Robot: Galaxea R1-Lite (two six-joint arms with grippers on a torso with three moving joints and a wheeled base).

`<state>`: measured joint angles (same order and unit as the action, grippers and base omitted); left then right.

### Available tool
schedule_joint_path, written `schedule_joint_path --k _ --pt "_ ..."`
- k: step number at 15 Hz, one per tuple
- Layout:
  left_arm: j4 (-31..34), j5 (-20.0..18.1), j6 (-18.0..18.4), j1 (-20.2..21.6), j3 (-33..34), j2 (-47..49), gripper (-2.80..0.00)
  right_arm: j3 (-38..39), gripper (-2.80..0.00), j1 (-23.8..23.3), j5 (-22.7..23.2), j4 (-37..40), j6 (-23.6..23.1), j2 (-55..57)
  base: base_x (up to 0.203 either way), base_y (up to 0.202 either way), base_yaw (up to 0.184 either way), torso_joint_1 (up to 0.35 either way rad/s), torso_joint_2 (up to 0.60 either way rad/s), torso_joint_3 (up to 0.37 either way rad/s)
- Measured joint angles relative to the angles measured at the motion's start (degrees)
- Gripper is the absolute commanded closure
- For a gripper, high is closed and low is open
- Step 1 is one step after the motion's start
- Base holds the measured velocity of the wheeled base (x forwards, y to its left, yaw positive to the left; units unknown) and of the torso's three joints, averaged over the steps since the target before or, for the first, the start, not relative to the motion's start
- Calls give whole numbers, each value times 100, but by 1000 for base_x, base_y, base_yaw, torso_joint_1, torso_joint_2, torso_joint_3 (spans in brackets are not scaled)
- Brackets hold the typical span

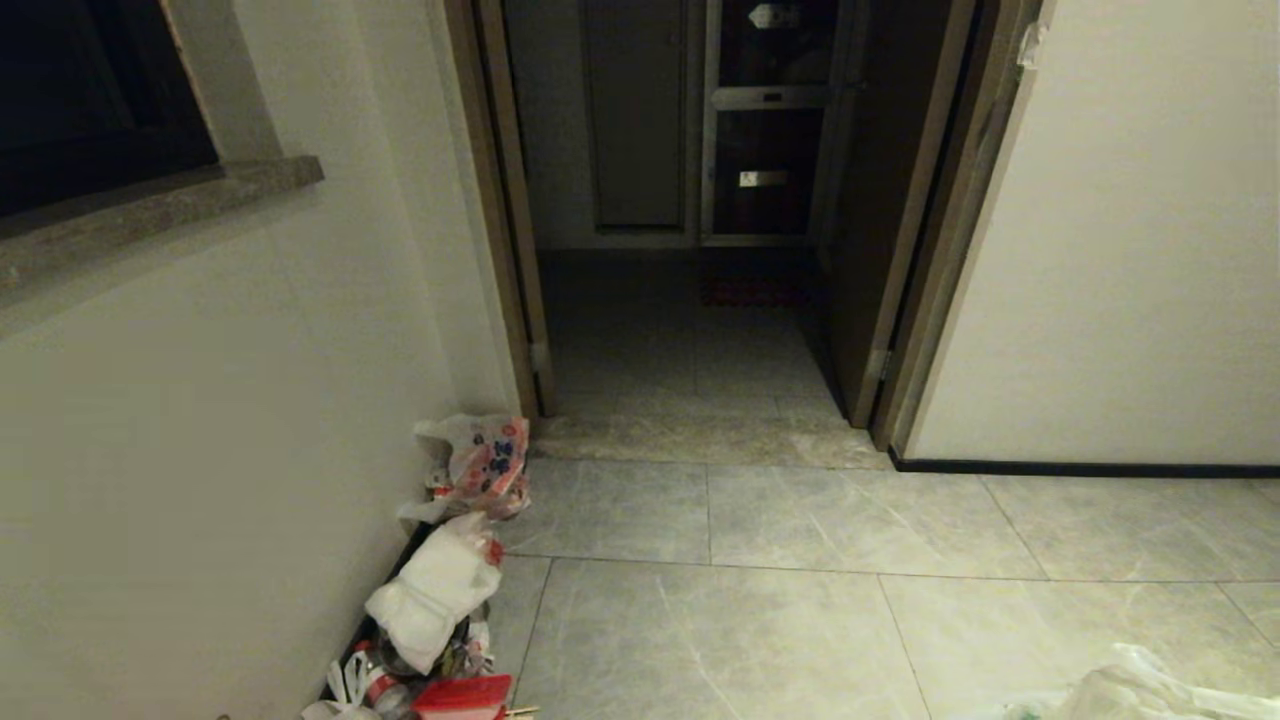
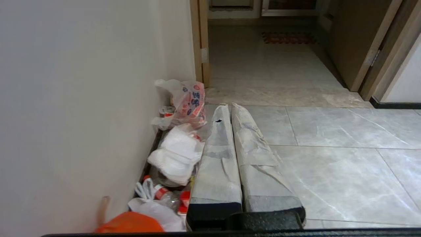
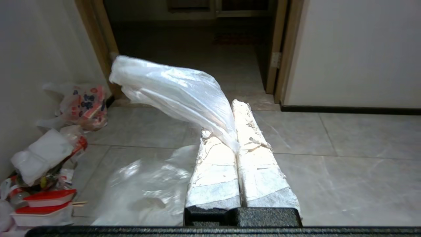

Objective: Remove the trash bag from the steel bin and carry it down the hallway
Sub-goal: Put the trash bag at the door

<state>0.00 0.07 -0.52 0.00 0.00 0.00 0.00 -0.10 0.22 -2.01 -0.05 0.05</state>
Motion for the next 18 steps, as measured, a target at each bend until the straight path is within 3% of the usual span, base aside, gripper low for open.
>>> schedule_joint_path --k 10,18 --pt "3 -2 4 -5 0 0 0 0 0 -1 -4 3 4 0 0 -8 0 0 0 -1" --pt "2 0 4 0 0 0 0 0 0 -1 -6 -6 5 -2 -1 -10 161 3 2 2"
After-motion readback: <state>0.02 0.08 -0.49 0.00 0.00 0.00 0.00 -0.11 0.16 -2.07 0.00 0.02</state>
